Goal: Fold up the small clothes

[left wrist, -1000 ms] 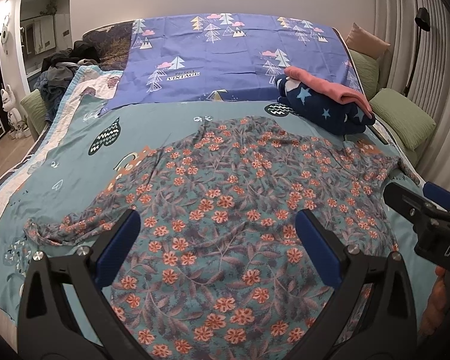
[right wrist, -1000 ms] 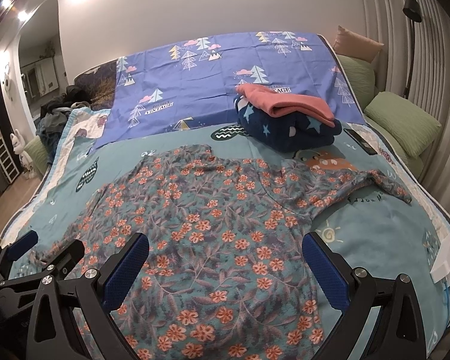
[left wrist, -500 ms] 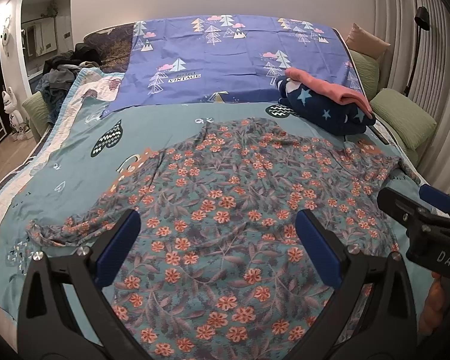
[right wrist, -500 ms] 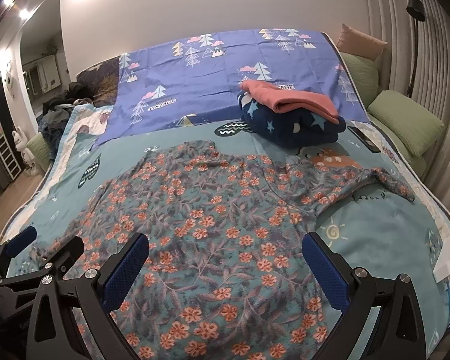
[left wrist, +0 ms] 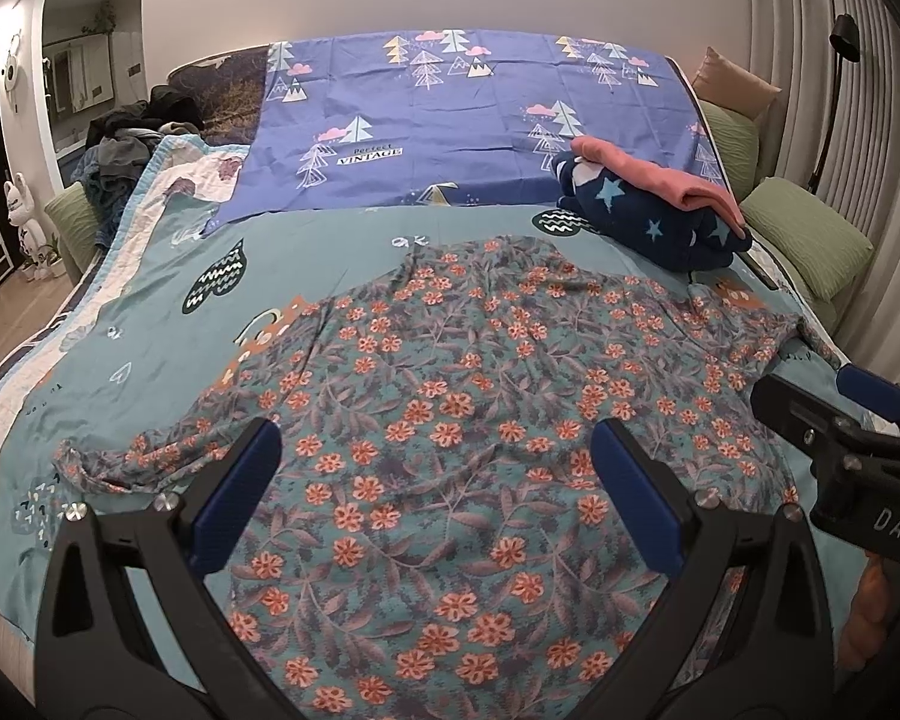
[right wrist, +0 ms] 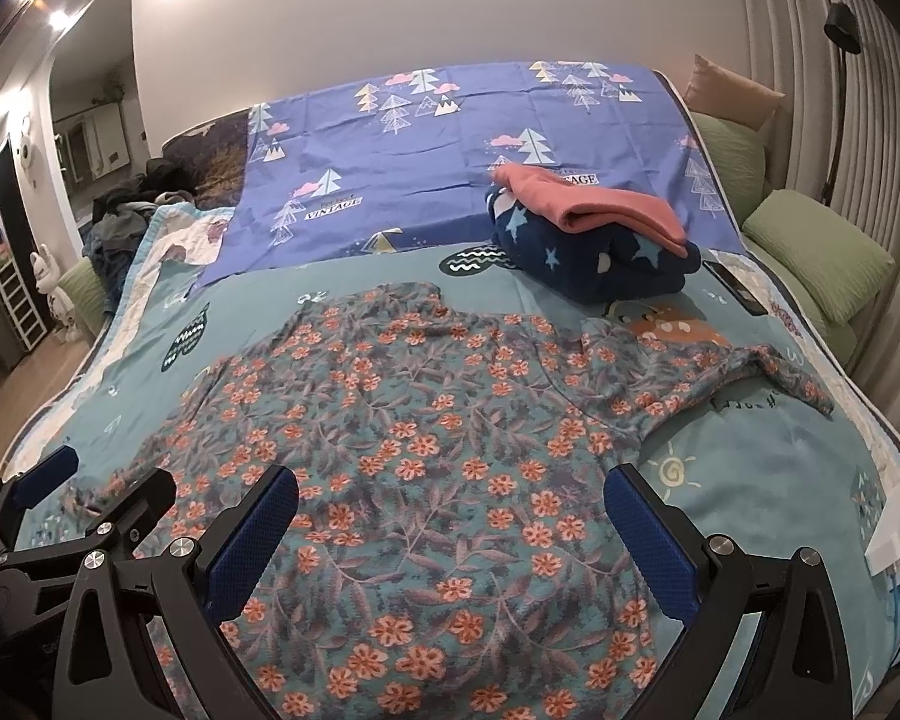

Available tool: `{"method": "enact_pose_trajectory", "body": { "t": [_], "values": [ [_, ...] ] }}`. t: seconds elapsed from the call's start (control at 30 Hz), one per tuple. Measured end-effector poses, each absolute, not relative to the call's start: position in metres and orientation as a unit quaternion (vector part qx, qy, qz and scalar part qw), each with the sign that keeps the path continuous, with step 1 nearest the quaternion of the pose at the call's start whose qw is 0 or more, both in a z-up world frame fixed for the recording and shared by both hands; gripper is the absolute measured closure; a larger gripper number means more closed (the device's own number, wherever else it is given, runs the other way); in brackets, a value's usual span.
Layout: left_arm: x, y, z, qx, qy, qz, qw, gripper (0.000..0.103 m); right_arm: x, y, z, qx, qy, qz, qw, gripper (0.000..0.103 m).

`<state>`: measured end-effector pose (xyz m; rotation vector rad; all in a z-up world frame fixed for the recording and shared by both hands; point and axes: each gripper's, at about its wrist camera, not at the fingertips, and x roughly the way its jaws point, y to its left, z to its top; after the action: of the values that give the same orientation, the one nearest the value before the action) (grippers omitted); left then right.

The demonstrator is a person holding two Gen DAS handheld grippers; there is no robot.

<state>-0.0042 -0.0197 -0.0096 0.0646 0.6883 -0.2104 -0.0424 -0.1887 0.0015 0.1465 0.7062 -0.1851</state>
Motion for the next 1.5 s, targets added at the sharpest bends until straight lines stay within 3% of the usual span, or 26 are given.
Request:
{"method": "enact_pose_trajectory", "body": {
  "t": [0.47,0.53,0.7,0.73,0.9,1.23,1.43,1.5],
  "values": [
    [0.004,-0.005,-0.015,0.01,0.351,-0.111,0.93,0.001,-0.035,-0.18,-0.002,0.063,0.354,-0.084,0.929,0.01],
    [0.007,0.0,-0.019,-0.003,0.357,-0.115,0.927,0.001,-0.034,-0.179,-0.003,0.063,0.358,-0.083,0.928,0.014],
    [0.016,0.016,-0.027,-0.025,0.363,-0.115,0.924,0.001,-0.024,-0.174,-0.011,0.06,0.379,-0.07,0.921,0.041],
    [0.019,0.02,-0.028,-0.027,0.365,-0.112,0.924,0.001,-0.021,-0.173,-0.013,0.059,0.383,-0.066,0.919,0.043],
    [0.048,0.076,-0.047,-0.068,0.388,-0.041,0.918,0.001,-0.015,-0.173,-0.017,0.064,0.391,-0.061,0.916,0.043],
    [0.113,0.271,-0.115,-0.144,0.439,0.235,0.855,0.001,0.001,-0.177,-0.032,0.071,0.412,-0.06,0.906,0.043],
    [0.137,0.342,-0.169,-0.197,0.495,0.292,0.794,0.009,0.014,-0.171,-0.04,0.066,0.425,-0.05,0.902,0.043],
    [0.143,0.351,-0.185,-0.203,0.513,0.297,0.779,0.018,0.019,-0.171,-0.042,0.067,0.428,-0.049,0.9,0.043]
  ]
}}
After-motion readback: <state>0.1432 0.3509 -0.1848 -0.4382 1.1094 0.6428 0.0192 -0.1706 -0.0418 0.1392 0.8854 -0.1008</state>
